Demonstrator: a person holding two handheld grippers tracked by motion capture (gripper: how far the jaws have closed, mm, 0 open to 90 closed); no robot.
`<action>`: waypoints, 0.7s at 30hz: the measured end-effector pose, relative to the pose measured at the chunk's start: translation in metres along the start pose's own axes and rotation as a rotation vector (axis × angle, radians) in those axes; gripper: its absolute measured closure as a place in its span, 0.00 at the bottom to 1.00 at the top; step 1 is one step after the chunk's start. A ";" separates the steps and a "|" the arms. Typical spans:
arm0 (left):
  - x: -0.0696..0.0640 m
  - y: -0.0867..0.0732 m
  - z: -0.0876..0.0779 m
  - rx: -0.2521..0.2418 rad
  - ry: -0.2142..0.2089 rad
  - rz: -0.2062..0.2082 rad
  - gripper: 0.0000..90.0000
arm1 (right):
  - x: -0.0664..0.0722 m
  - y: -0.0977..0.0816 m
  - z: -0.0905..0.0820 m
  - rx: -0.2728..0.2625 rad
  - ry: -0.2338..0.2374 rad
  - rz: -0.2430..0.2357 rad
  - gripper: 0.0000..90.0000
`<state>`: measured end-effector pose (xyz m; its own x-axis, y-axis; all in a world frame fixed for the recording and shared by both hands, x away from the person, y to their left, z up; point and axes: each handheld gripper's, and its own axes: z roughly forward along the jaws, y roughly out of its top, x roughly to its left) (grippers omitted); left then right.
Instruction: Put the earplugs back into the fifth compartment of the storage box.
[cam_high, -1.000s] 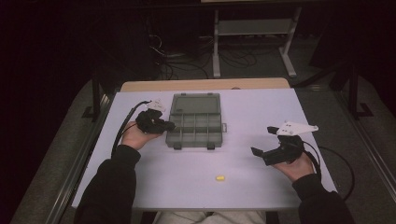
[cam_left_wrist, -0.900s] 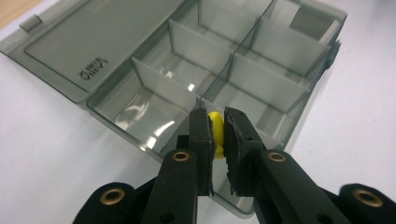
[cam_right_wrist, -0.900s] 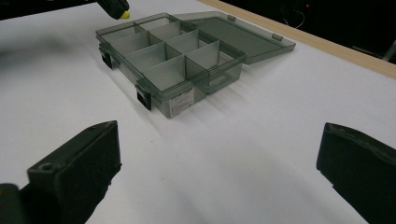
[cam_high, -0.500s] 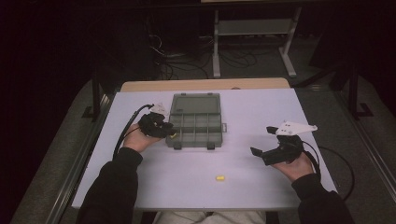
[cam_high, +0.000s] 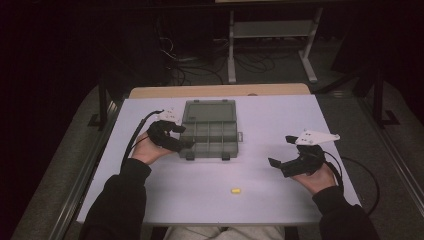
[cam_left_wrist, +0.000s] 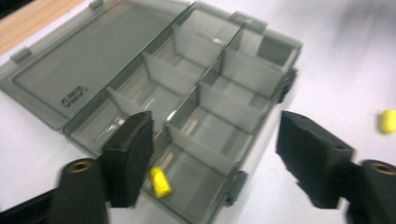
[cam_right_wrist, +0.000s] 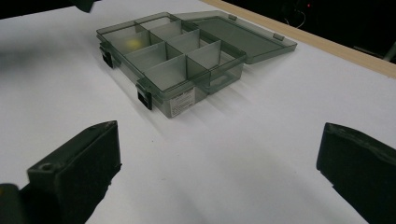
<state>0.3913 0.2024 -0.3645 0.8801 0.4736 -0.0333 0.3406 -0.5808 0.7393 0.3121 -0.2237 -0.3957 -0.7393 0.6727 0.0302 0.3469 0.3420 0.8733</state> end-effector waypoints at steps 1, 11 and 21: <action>-0.002 0.001 -0.002 -0.011 -0.007 0.004 0.23 | 0.000 0.000 0.000 0.001 0.000 -0.001 0.00; -0.034 0.020 -0.003 -0.060 -0.053 0.070 0.00 | 0.000 0.000 0.001 0.003 0.002 -0.001 0.00; -0.065 0.033 0.006 -0.093 -0.097 0.142 0.00 | -0.001 0.000 -0.003 -0.010 -0.001 0.002 0.00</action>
<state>0.3476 0.1482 -0.3417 0.9465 0.3225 0.0145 0.1824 -0.5714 0.8002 0.3116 -0.2261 -0.3943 -0.7380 0.6740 0.0317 0.3427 0.3339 0.8781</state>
